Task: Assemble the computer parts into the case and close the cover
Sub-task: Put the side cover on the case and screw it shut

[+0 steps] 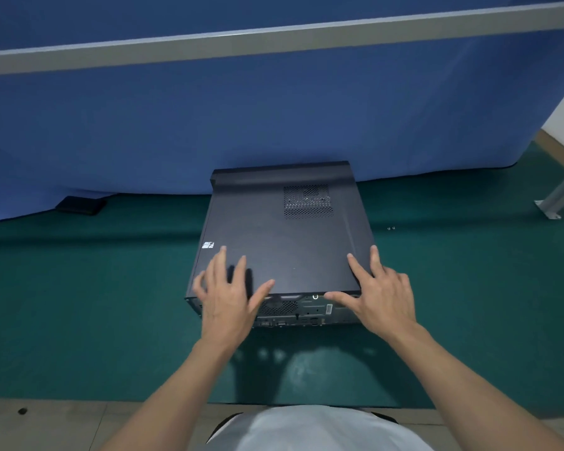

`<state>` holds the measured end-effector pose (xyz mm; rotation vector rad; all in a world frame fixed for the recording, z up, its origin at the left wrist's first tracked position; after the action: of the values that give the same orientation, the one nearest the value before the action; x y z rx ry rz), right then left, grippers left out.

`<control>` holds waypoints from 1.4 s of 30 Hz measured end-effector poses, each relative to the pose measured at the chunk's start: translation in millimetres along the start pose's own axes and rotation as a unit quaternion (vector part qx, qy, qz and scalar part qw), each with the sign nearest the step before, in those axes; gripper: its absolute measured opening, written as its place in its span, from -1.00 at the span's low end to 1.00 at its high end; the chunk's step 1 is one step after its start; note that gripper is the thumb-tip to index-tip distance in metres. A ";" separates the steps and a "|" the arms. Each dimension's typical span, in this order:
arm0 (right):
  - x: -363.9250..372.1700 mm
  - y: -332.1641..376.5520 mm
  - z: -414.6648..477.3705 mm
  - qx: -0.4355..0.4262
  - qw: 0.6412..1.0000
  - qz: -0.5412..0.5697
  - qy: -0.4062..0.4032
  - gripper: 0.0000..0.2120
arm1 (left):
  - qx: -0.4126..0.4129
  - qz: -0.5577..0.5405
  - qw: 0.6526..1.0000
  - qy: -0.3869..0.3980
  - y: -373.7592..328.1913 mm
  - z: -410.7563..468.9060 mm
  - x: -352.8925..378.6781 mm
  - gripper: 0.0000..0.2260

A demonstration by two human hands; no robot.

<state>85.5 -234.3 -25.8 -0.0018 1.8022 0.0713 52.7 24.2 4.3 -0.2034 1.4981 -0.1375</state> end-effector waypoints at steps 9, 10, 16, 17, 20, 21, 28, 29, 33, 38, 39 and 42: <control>-21.3 -39.3 14.9 -0.056 0.937 0.344 0.014 -0.50 | 0.122 -0.029 0.979 0.163 -123.2 60.7 49.8 -0.37; -22.9 -55.7 17.6 -0.040 0.909 0.414 -0.007 -0.61 | 0.119 -0.018 0.977 0.179 -132.6 67.5 56.0 -0.36; 6.9 -126.4 56.7 0.072 0.896 0.437 0.031 -0.78 | 0.085 0.014 0.979 0.186 -177.9 111.3 75.6 -0.36; 13.7 -134.8 66.6 0.081 0.897 0.432 0.047 -0.79 | 0.081 0.022 0.979 0.187 -182.5 117.8 78.1 -0.36; 28.9 -154.3 99.9 0.101 0.901 0.416 0.069 -0.79 | 0.069 0.042 0.980 0.180 -186.0 130.9 83.2 -0.34; 32.1 -160.7 111.5 0.110 0.903 0.409 0.069 -0.79 | 0.067 0.041 0.981 0.176 -186.0 132.6 84.9 -0.33; 50.5 -187.5 190.4 0.165 0.903 0.395 0.031 -0.74 | 0.059 0.031 0.983 0.173 -192.2 133.6 87.8 -0.35; 53.0 -186.6 199.7 0.168 0.904 0.392 0.029 -0.72 | 0.057 0.033 0.983 0.174 -191.1 132.7 88.2 -0.35; 61.8 -183.3 230.1 0.180 0.918 0.353 0.031 -0.69 | 0.049 0.030 0.983 0.175 -187.6 131.2 90.5 -0.36; 69.0 -188.6 245.6 0.220 0.914 0.339 0.024 -0.83 | 0.042 0.023 0.983 0.178 -186.8 130.4 92.3 -0.36; 69.5 -189.1 248.0 0.222 0.914 0.339 0.026 -0.83 | 0.039 0.022 0.983 0.178 -186.4 130.9 92.2 -0.36; 70.0 -189.3 252.6 0.221 0.918 0.329 0.031 -0.82 | 0.034 0.023 0.983 0.181 -186.1 131.7 91.8 -0.36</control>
<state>322.4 -408.2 -160.7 0.9363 1.7765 0.1410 196.9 -170.6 -36.5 -0.0900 1.8559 -0.1964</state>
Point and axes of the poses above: each hand's wrist, its own z-axis towards the middle knuckle, its own x-axis out of the palm, y = z × x, the point moved 7 cm from there along z, towards the middle knuckle, and after that the axes turned 13 degrees about y, right-handed, at the moved point
